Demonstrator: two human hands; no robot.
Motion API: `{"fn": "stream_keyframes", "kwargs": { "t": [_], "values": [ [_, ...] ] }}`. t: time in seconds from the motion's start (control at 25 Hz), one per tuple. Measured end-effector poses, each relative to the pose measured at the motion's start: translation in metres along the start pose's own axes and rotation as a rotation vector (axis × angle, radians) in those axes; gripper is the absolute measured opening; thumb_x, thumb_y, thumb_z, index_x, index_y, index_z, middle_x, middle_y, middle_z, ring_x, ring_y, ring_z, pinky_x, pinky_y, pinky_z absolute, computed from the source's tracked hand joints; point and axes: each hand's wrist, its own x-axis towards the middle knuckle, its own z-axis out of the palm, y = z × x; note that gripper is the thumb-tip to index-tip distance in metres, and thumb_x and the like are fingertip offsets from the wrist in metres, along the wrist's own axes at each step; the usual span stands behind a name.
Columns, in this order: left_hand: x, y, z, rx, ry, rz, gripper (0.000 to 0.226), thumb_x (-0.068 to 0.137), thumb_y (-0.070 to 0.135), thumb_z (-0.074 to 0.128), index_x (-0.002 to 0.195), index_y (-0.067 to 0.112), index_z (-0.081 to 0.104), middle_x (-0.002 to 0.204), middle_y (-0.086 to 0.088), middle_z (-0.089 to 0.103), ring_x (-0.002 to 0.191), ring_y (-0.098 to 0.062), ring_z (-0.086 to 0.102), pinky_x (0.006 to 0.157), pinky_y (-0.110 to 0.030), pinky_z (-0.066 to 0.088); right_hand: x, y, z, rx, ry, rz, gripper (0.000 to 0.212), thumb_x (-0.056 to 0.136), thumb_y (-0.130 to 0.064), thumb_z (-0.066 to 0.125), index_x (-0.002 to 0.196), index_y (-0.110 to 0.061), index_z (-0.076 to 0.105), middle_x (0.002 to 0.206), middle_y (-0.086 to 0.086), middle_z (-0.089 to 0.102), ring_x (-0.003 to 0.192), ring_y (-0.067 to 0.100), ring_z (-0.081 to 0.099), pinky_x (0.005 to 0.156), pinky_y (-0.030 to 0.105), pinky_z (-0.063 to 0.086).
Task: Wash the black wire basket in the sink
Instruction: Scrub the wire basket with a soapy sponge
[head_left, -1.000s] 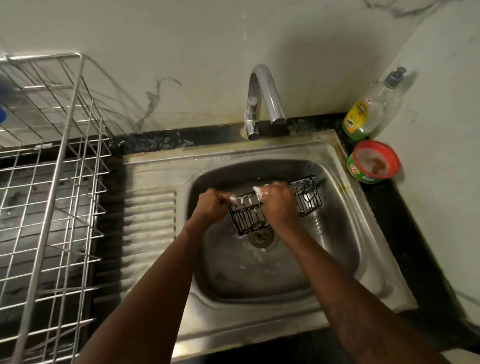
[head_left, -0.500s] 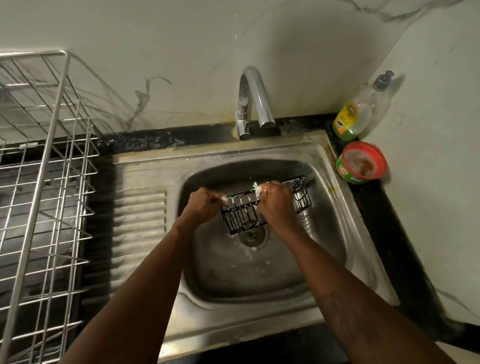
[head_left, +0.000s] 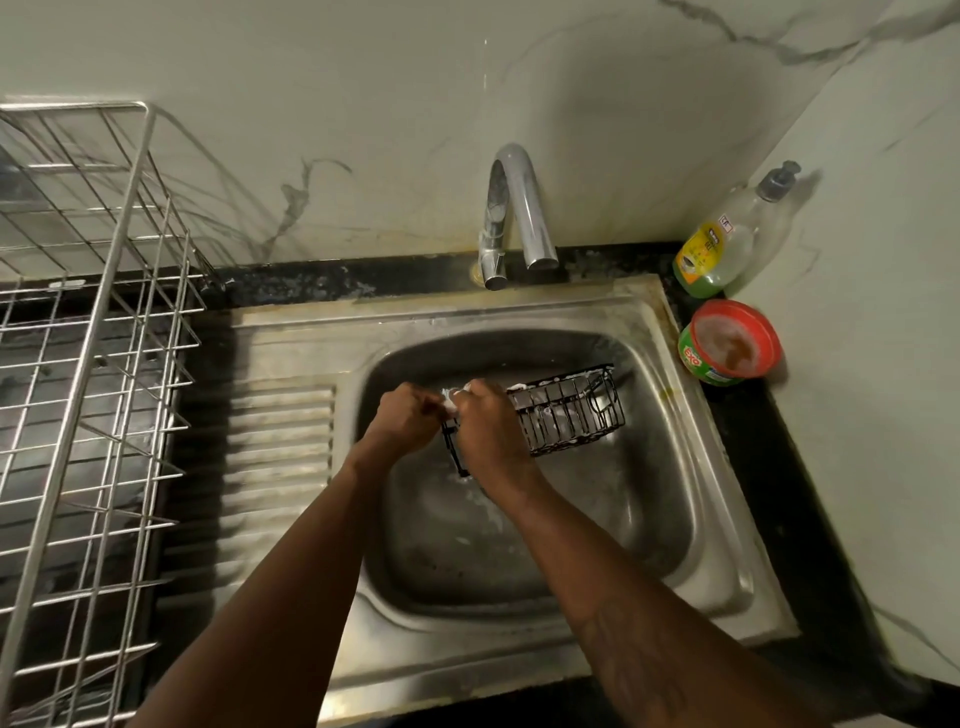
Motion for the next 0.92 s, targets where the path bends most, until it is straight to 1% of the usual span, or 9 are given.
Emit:
{"fn": "stream_keyframes", "kwargs": {
  "t": [0.08, 0.2, 0.36, 0.48, 0.6, 0.64, 0.72, 0.8, 0.92],
  "values": [
    [0.004, -0.001, -0.001, 0.004, -0.028, 0.001, 0.017, 0.097, 0.03, 0.064, 0.099, 0.022, 0.079, 0.096, -0.003, 0.074, 0.094, -0.018, 0.066, 0.077, -0.023, 0.042, 0.0, 0.017, -0.001, -0.063, 0.017, -0.062, 0.019, 0.094, 0.003, 0.053, 0.103, 0.0, 0.07, 0.103, 0.019, 0.062, 0.096, 0.032, 0.057, 0.081, 0.04, 0.046],
    [0.004, -0.003, -0.003, 0.004, -0.067, 0.026, 0.026, 0.098, 0.039, 0.062, 0.097, 0.019, 0.078, 0.087, 0.002, 0.07, 0.09, -0.014, 0.065, 0.078, -0.021, 0.041, 0.011, 0.083, -0.034, -0.081, 0.224, 0.19, 0.017, 0.095, -0.001, 0.055, 0.096, -0.004, 0.072, 0.088, 0.005, 0.064, 0.08, 0.014, 0.058, 0.07, 0.034, 0.047],
    [0.004, -0.006, -0.003, 0.035, -0.074, 0.061, 0.03, 0.098, 0.043, 0.059, 0.104, 0.02, 0.078, 0.101, -0.001, 0.075, 0.095, -0.016, 0.066, 0.08, -0.022, 0.044, 0.012, 0.133, -0.067, -0.182, 0.287, 0.42, 0.027, 0.091, 0.005, 0.059, 0.112, -0.002, 0.075, 0.105, 0.018, 0.07, 0.099, 0.033, 0.064, 0.083, 0.032, 0.048],
    [0.003, -0.004, -0.002, -0.005, -0.084, 0.05, 0.027, 0.098, 0.04, 0.06, 0.103, 0.02, 0.078, 0.101, -0.002, 0.075, 0.094, -0.015, 0.066, 0.081, -0.023, 0.043, 0.007, 0.087, -0.039, -0.095, 0.194, 0.277, 0.019, 0.096, -0.001, 0.054, 0.104, -0.002, 0.071, 0.099, 0.013, 0.06, 0.098, 0.03, 0.058, 0.078, 0.015, 0.037],
    [0.001, -0.002, -0.002, -0.036, -0.059, 0.031, 0.024, 0.098, 0.037, 0.061, 0.102, 0.021, 0.079, 0.101, -0.002, 0.075, 0.095, -0.016, 0.067, 0.084, -0.026, 0.048, 0.002, 0.035, -0.015, -0.079, -0.018, -0.006, 0.022, 0.093, 0.003, 0.053, 0.104, 0.001, 0.073, 0.105, 0.02, 0.062, 0.096, 0.031, 0.057, 0.083, 0.038, 0.048],
    [0.0, -0.001, -0.003, -0.045, -0.052, 0.027, 0.023, 0.098, 0.037, 0.062, 0.103, 0.021, 0.079, 0.102, -0.002, 0.076, 0.097, -0.017, 0.067, 0.086, -0.026, 0.049, 0.004, 0.033, -0.017, -0.084, -0.014, -0.055, 0.022, 0.094, 0.003, 0.054, 0.102, 0.001, 0.074, 0.1, 0.017, 0.064, 0.089, 0.024, 0.058, 0.079, 0.038, 0.05],
    [0.0, 0.001, -0.005, -0.058, -0.053, 0.025, 0.022, 0.098, 0.035, 0.062, 0.106, 0.023, 0.078, 0.106, 0.0, 0.075, 0.102, -0.016, 0.066, 0.089, -0.024, 0.046, 0.008, 0.05, -0.028, -0.04, 0.036, -0.018, 0.02, 0.098, -0.002, 0.054, 0.1, 0.001, 0.073, 0.087, 0.003, 0.058, 0.073, 0.007, 0.051, 0.067, 0.024, 0.045],
    [-0.001, 0.002, -0.006, -0.073, -0.044, 0.02, 0.022, 0.098, 0.035, 0.063, 0.11, 0.023, 0.077, 0.106, -0.001, 0.074, 0.104, -0.016, 0.066, 0.089, -0.023, 0.044, 0.011, 0.079, -0.046, -0.092, 0.112, 0.112, 0.017, 0.096, -0.002, 0.061, 0.104, -0.002, 0.075, 0.091, 0.003, 0.058, 0.08, 0.011, 0.056, 0.067, 0.017, 0.043],
    [-0.003, 0.004, -0.005, -0.079, -0.036, -0.004, 0.023, 0.098, 0.034, 0.064, 0.11, 0.02, 0.077, 0.104, -0.004, 0.074, 0.102, -0.017, 0.066, 0.088, -0.023, 0.044, 0.013, 0.124, -0.075, -0.183, 0.21, 0.342, 0.033, 0.086, 0.007, 0.066, 0.112, -0.01, 0.077, 0.112, 0.015, 0.067, 0.103, 0.031, 0.064, 0.086, 0.035, 0.053]
  ]
}}
